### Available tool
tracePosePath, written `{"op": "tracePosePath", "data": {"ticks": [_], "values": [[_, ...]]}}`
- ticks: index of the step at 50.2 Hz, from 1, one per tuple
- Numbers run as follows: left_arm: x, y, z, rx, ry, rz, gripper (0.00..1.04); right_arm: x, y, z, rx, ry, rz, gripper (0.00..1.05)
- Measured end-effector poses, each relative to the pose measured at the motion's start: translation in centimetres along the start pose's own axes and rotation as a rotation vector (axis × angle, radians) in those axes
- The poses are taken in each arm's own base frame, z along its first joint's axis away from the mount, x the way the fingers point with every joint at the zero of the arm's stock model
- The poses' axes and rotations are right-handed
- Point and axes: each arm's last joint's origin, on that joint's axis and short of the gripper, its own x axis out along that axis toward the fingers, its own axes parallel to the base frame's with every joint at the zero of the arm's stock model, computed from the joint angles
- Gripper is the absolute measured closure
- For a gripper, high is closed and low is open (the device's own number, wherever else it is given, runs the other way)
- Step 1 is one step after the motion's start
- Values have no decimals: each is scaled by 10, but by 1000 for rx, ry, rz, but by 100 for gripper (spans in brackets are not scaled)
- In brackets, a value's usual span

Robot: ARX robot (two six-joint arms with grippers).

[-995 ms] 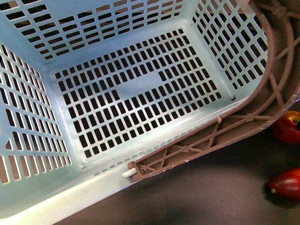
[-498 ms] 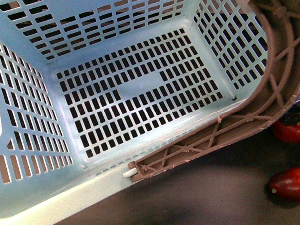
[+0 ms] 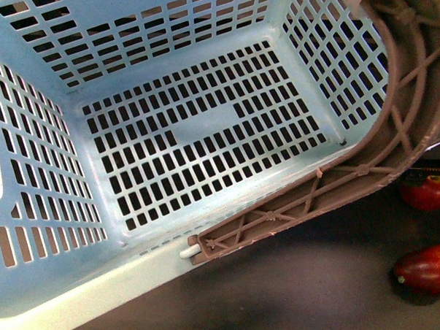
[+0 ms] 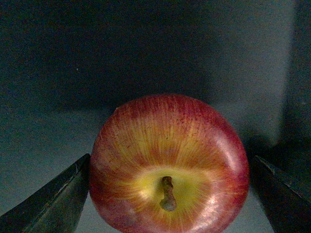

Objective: Pick apple with right arm and hold basket with left

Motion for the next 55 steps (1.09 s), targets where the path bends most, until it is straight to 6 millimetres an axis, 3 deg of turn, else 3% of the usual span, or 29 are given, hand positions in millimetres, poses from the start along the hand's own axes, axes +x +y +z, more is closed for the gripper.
{"op": "tracePosePath", "data": {"ticks": [14,21,31,45,55], "values": [[0,0,0,0,0,0,89,12,1,-9,-4,39,-12,9],[0,0,0,0,0,0,89,13,1,-11,-2,28,-20,23],[0,0,0,0,0,0,89,3,-4,-18,10,9,-16,25],[0,0,0,0,0,0,89,-59,-13,-10,9,-158,43,25],[0,0,0,0,0,-1,89,-123,-18,-6,1,-300,98,25]]}}
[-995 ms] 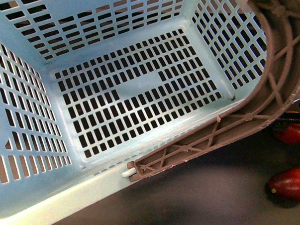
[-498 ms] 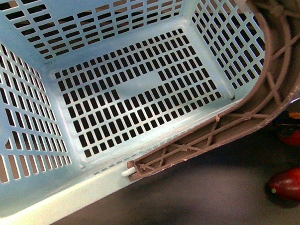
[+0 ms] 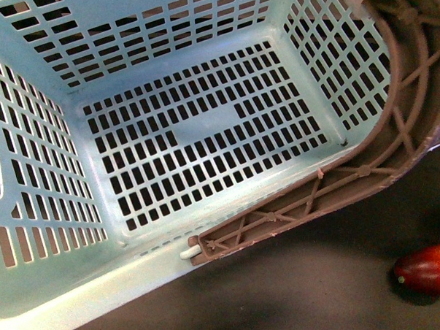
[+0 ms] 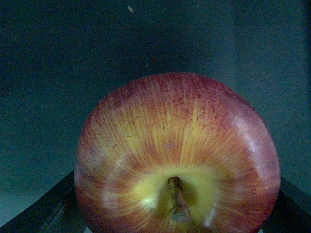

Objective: Pick apple with right arm and hold basket with left

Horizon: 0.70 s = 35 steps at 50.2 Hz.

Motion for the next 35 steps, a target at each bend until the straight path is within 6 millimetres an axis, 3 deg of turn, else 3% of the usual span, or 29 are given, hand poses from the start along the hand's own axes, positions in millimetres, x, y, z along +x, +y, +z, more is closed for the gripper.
{"op": "tracePosePath", "data": {"ticks": [11,20,27,35], "values": [[0,0,0,0,0,1,89,-108,8,40,-11,-251,74,25],[0,0,0,0,0,0,89,-190,35,65,12,-450,198,25],[0,0,0,0,-1,0,89,-215,55,69,34,-506,247,25],[0,0,0,0,-1,1,89,-224,80,67,18,-512,303,25]]}}
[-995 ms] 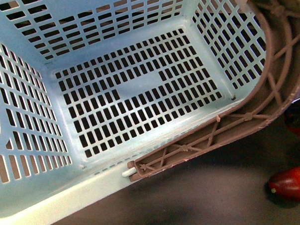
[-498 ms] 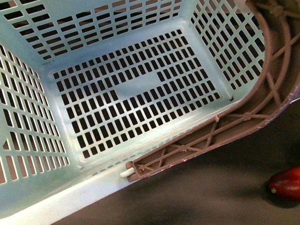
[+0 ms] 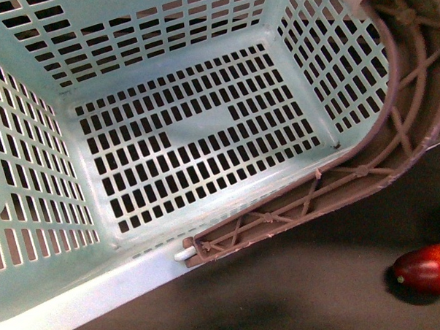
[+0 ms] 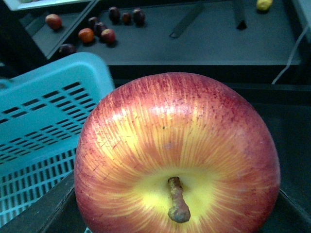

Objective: Pick apple with right arm and hold basket with left

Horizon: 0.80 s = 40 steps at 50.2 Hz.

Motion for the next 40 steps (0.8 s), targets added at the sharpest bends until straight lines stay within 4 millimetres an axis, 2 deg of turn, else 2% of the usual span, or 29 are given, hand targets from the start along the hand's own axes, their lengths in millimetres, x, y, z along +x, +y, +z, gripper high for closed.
{"op": "tracePosePath", "data": {"ticks": [3,10,19,28,36,40], "values": [[0,0,0,0,1,0,89,1,11,-2,-10,6,25,25],[0,0,0,0,2,-2,89,11,47,-22,-82,57,50,25],[0,0,0,1,0,0,89,21,69,-40,-123,105,92,25],[0,0,0,-1,1,-1,89,31,77,-51,-137,135,91,25],[0,0,0,-1,0,0,89,36,77,-57,-126,161,83,7],[0,0,0,0,0,0,89,36,77,-56,-119,157,84,9]]}}
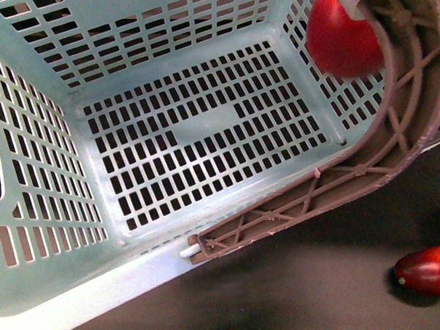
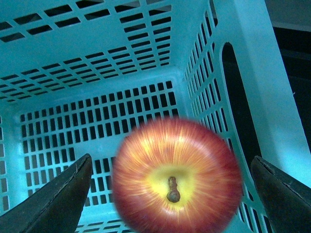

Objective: Pick apple with right arm and hold basket with left

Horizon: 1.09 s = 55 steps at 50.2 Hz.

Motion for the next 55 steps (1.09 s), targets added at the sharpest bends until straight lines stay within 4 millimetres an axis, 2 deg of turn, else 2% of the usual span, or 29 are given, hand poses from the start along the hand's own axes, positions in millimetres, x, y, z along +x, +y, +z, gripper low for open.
{"op": "tracePosePath", "data": {"ticks": [11,14,17,23,28,32,36,39,43,49,55], "values": [[0,0,-1,0,15,-2,89,-16,-14,8,50,-62,-31,9],[0,0,-1,-7,11,1,89,-24,-26,11,75,-97,-70,9],[0,1,-1,-4,2,8,89,-38,-47,11,117,-136,-143,9],[0,1,0,4,-4,12,89,-59,-78,5,175,-172,-256,9],[0,1,0,0,6,5,89,-79,-104,-14,226,-167,-352,9],[0,1,-1,-2,8,3,89,-86,-113,-23,247,-165,-401,9],[0,1,-1,-2,8,3,89,-87,-114,-23,239,-182,-384,10],[0,1,-1,-1,8,3,89,-86,-112,-29,148,-296,-301,20],[0,1,-1,-2,7,4,89,-90,-107,-43,65,-416,-284,36],[0,1,0,-1,2,8,89,-95,-94,-62,34,-439,-296,60],[0,1,-1,-2,7,4,89,-98,-91,-76,24,-426,-293,79]]}}
